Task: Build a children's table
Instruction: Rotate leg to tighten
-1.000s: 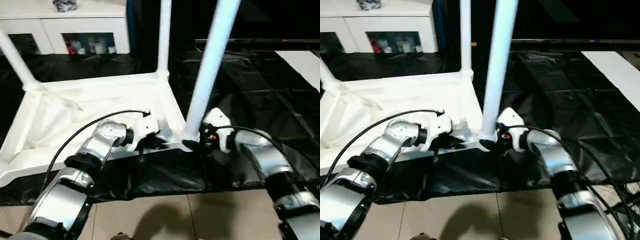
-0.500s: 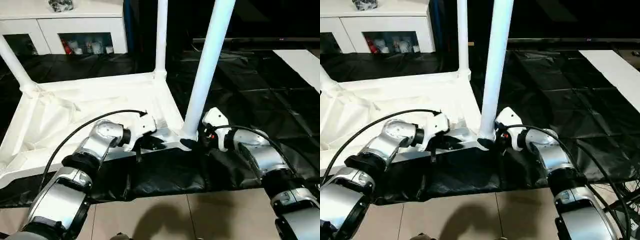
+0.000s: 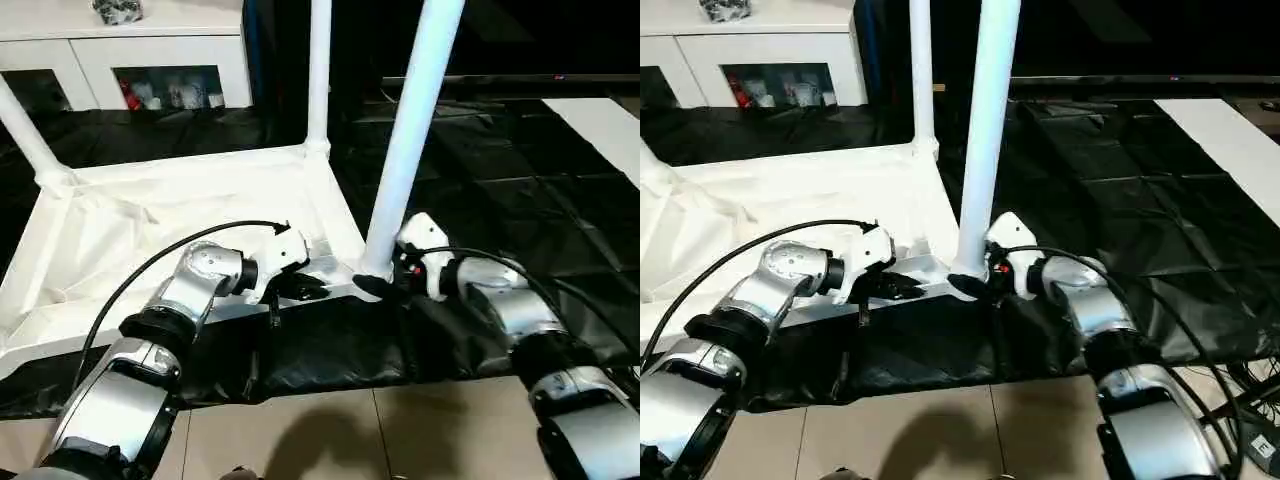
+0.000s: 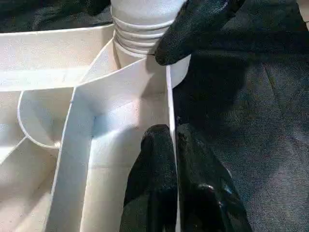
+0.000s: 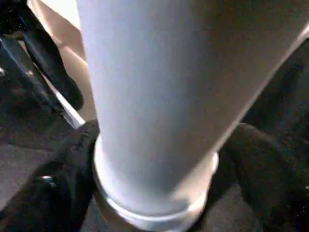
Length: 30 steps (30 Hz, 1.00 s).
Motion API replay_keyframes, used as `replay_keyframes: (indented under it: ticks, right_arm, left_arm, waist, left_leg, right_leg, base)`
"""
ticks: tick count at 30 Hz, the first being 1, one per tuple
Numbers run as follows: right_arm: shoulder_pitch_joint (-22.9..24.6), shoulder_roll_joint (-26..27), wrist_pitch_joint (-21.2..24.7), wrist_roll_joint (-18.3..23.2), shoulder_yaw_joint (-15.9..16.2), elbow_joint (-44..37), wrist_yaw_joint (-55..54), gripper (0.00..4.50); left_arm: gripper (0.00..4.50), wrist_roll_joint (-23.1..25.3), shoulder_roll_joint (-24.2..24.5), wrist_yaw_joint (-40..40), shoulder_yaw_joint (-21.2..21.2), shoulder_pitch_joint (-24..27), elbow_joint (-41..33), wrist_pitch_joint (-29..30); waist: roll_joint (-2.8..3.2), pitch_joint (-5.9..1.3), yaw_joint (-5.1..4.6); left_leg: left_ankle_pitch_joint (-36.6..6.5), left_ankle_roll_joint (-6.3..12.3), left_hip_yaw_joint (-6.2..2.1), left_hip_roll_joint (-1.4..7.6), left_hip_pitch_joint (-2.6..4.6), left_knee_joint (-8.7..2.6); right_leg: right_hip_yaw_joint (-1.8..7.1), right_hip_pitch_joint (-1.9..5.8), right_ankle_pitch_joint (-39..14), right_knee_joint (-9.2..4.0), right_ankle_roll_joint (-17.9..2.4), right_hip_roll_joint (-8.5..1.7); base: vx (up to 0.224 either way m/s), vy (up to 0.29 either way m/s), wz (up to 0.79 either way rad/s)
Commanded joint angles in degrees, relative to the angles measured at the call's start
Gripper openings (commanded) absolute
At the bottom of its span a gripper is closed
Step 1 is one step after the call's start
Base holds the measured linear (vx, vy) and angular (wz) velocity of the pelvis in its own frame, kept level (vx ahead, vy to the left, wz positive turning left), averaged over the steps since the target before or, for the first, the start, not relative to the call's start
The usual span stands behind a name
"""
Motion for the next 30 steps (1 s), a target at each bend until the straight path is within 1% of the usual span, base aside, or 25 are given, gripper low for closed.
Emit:
replay_keyframes:
  ticks: [1,2,6,9,10,11,12,13,14,15,16,17,18,19,20,21,22,23,24,25,26,27,28,29,30]
  right_arm:
    - [-1.3,-0.5,-0.2,-0.4,-1.3,1.8,-1.8,3.77]
    - [-1.4,-0.5,-0.3,-0.4,-1.3,2.1,-1.8,3.77]
    - [-1.7,0.0,-0.4,0.1,-1.7,3.2,-1.1,3.50]
    - [-1.4,0.5,-0.6,0.2,-1.8,3.5,-0.8,3.23]
    - [-1.3,0.7,-0.6,0.2,-1.7,3.5,-0.9,3.07]
    - [-0.6,1.7,-0.3,0.3,-2.0,3.6,-2.4,3.07]
    - [-0.6,1.7,-0.3,0.3,-2.0,3.6,-2.4,3.00]
    - [-0.3,2.6,0.1,0.3,-2.3,3.8,-4.5,2.92]
    - [-0.1,3.9,0.7,0.2,-2.9,4.1,-7.9,2.85]
    - [-0.1,5.8,1.9,0.2,-3.7,4.6,-13.2,2.80]
    - [0.0,7.1,2.7,0.2,-4.3,5.0,-16.7,2.79]
    - [-0.1,8.0,3.1,0.3,-4.7,5.2,-18.6,2.78]
    - [-0.4,11.4,4.3,0.8,-6.0,6.1,-25.5,2.77]
    - [-0.7,13.2,4.7,1.2,-6.7,6.4,-28.8,2.77]
    - [-0.9,14.3,5.0,1.4,-7.1,6.7,-30.8,2.77]
    - [-1.2,15.6,5.4,1.6,-7.5,7.1,-32.6,2.77]
    - [-1.4,17.0,5.0,1.7,-7.3,7.0,-32.9,2.77]
    - [-1.5,17.9,4.7,1.6,-7.1,6.9,-33.0,2.77]
    - [-1.3,18.6,3.2,0.6,-5.9,6.3,-32.0,2.77]
    - [-1.2,18.9,2.0,-0.1,-5.0,5.7,-31.2,2.77]
    - [-0.8,19.0,0.7,-1.1,-4.1,4.9,-30.4,2.77]
    - [-0.2,18.7,-0.8,-1.3,-3.5,3.4,-28.1,2.77]
    - [-0.2,18.7,-0.8,-1.3,-3.5,3.4,-28.1,3.11]
    - [0.6,17.7,-1.2,-0.3,-3.9,1.7,-25.1,3.31]
    - [0.9,16.7,-1.3,0.1,-4.1,0.9,-23.6,3.31]
  left_arm:
    - [0.00,0.6,-0.2,-2.1,-1.6,2.6,0.7,0.2]
    - [0.00,0.7,-0.2,-2.0,-1.6,2.7,0.6,0.2]
    - [0.00,0.5,-0.4,-1.6,-1.4,3.2,0.1,0.8]
    - [0.00,0.6,-0.4,-0.5,-1.2,3.5,0.0,1.3]
    - [0.00,0.7,-0.5,0.2,-1.1,3.5,0.0,1.5]
    - [0.00,0.2,-1.7,4.7,0.5,3.0,0.4,3.0]
    - [0.00,0.2,-1.7,4.7,0.5,3.0,0.4,3.0]
    - [0.00,0.2,-2.6,7.6,1.3,2.5,0.8,3.7]
    - [0.00,0.6,-3.8,12.0,1.9,1.8,1.3,4.7]
    - [0.00,0.8,-5.5,16.2,2.5,0.8,1.9,6.2]
    - [0.00,0.9,-6.7,18.9,2.9,0.2,2.2,7.3]
    - [0.00,0.7,-7.5,20.4,3.4,-0.3,2.4,7.9]
    - [0.00,0.3,-10.5,26.1,4.6,-1.9,3.4,9.9]
    - [0.00,0.2,-12.0,29.0,5.0,-2.7,3.9,10.4]
    - [0.00,0.2,-12.9,30.8,5.3,-3.1,4.1,10.8]
    - [0.00,0.3,-13.7,31.7,5.3,-3.4,4.2,10.9]
    - [0.00,0.4,-14.6,32.0,5.0,-3.5,4.1,10.7]
    - [0.00,0.5,-15.2,32.2,4.8,-3.6,4.0,10.7]
    - [0.00,0.6,-15.6,31.5,4.5,-3.4,3.7,10.4]
    - [0.00,0.7,-15.7,30.9,4.2,-3.3,3.5,10.1]
    - [0.00,0.9,-15.5,29.7,3.7,-2.9,3.0,9.1]
    - [0.00,1.2,-14.6,27.5,3.1,-2.3,2.2,7.5]
    - [0.00,1.2,-14.6,27.5,3.1,-2.3,2.2,7.5]
    - [0.00,1.2,-13.3,24.7,3.0,-1.4,1.2,6.7]
    - [0.00,1.0,-12.2,22.7,2.7,-0.8,0.5,5.6]
  waist:
    - [-1.10,-3.86,0.15]
    - [-1.00,-3.76,0.15]
    - [-1.12,-3.69,0.05]
    - [-1.23,-3.75,-0.03]
    - [-1.20,-3.75,-0.03]
    - [-1.45,-3.70,-0.09]
    - [-1.45,-3.61,-0.09]
    - [-1.49,-3.58,-0.18]
    - [-1.84,-3.61,-0.20]
    - [-1.75,-3.49,-0.29]
    - [-1.60,-3.46,-0.41]
    - [-1.57,-3.40,-0.38]
    - [-1.53,-3.51,-0.34]
    - [-1.10,-3.38,-0.53]
    - [-0.91,-3.47,-0.43]
    - [-1.18,-3.60,-0.38]
    - [-1.28,-3.64,-0.37]
    - [-0.83,-3.72,-0.27]
    - [-1.13,-3.76,-0.29]
    - [-1.18,-3.76,-0.24]
    - [-0.93,-3.80,-0.15]
    - [-1.09,-3.78,-0.10]
    - [-1.16,-3.81,0.01]
    - [-1.21,-3.83,0.02]
    - [-1.15,-3.99,0.10]
  left_leg:
    - [-10.5,3.54,0.01,1.42,-0.11,-3.71]
    - [-10.6,3.61,-0.01,1.40,-0.15,-3.76]
    - [-11.5,3.43,-0.01,1.39,-0.09,-3.83]
    - [-11.4,3.52,0.01,1.47,-0.05,-3.83]
    - [-11.3,3.51,0.00,1.47,-0.07,-3.83]
    - [-11.4,3.57,0.04,1.45,-0.09,-3.84]
    - [-11.6,3.42,-0.01,1.40,-0.04,-3.86]
    - [-11.8,3.21,0.01,1.40,0.08,-3.90]
    - [-12.0,3.11,0.03,1.33,0.17,-3.90]
    - [-12.1,2.94,0.04,1.32,0.18,-3.95]
    - [-12.6,2.24,-0.02,1.37,0.51,-4.06]
    - [-12.8,1.99,0.04,1.31,0.64,-4.04]
    - [-13.0,1.88,0.03,1.31,0.66,-4.11]
    - [-13.6,0.86,-0.03,1.32,0.72,-4.38]
    - [-14.2,0.60,-0.17,1.28,0.84,-4.36]
    - [-14.7,0.82,-0.07,1.20,0.85,-4.33]
    - [-14.5,1.24,-0.03,1.10,0.62,-4.34]
    - [-14.2,1.36,-0.08,1.08,0.59,-4.31]
    - [-13.6,1.92,0.03,1.04,0.47,-4.27]
    - [-13.4,2.16,0.06,0.99,0.43,-4.25]
    - [-13.1,2.47,0.09,0.95,0.37,-4.19]
    - [-12.9,2.71,0.12,0.91,0.27,-4.17]
    - [-12.6,3.13,0.11,0.92,0.18,-4.16]
    - [-12.3,3.31,0.09,0.95,0.18,-4.20]
    - [-11.5,3.80,0.03,0.99,0.02,-4.13]
  right_leg:
    - [2.97,3.10,-14.1,-4.45,-12.0,-3.62]
    - [2.94,3.08,-14.3,-4.47,-12.0,-3.62]
    - [2.96,2.99,-16.9,-4.76,-11.2,-3.69]
    - [3.01,2.93,-16.2,-4.65,-11.4,-3.69]
    - [3.01,2.94,-16.1,-4.66,-11.4,-3.70]
    - [3.00,2.91,-16.4,-4.71,-11.3,-3.66]
    - [3.00,2.83,-17.3,-4.79,-11.2,-3.77]
    - [3.03,2.73,-18.6,-4.93,-10.7,-3.73]
    - [3.05,2.71,-19.5,-5.09,-10.3,-3.74]
    - [3.11,2.61,-19.8,-5.06,-10.1,-3.69]
    - [3.11,2.38,-20.8,-5.19,-10.0,-3.66]
    - [3.15,2.29,-21.1,-5.32,-9.9,-3.63]
    - [3.19,2.29,-21.4,-5.40,-9.6,-3.71]
    - [3.23,2.11,-21.5,-5.47,-9.4,-3.51]
    - [3.10,2.20,-21.8,-5.49,-9.3,-3.56]
    - [3.12,2.27,-21.0,-5.58,-9.2,-3.55]
    - [3.18,2.37,-20.4,-5.56,-9.1,-3.59]
    - [3.21,2.45,-19.7,-5.48,-9.2,-3.64]
    - [3.25,2.48,-17.9,-5.47,-9.3,-3.53]
    - [3.26,2.52,-17.4,-5.42,-9.3,-3.51]
    - [3.29,2.59,-16.8,-5.40,-9.4,-3.61]
    - [3.28,2.64,-16.8,-5.44,-9.3,-3.59]
    - [3.30,2.79,-16.7,-5.41,-9.1,-3.65]
    - [3.27,2.79,-16.6,-5.37,-9.1,-3.62]
    - [3.32,2.93,-15.3,-5.12,-9.3,-3.71]
  base:
    - [0.000,0.000,0.00]
    - [0.000,0.000,0.00]
    - [0.000,0.000,0.00]
    - [0.000,0.000,0.00]
    - [0.000,0.000,0.00]
    - [0.000,0.000,0.00]
    - [0.000,0.000,0.00]
    - [0.000,0.000,0.00]
    - [0.000,0.000,0.00]
    - [0.000,0.000,0.00]
    - [0.000,0.000,0.00]
    - [0.000,0.000,0.00]
    - [0.000,0.000,0.00]
    - [0.000,0.000,0.00]
    - [0.000,0.000,0.00]
    - [0.000,0.000,0.00]
    - [0.000,0.000,0.00]
    - [0.000,0.000,0.00]
    - [0.000,0.000,0.00]
    - [0.000,0.000,0.00]
    - [0.000,0.000,0.00]
    - [0.000,0.000,0.00]
    - [0.000,0.000,0.00]
    - [0.000,0.000,0.00]
    - [0.000,0.000,0.00]
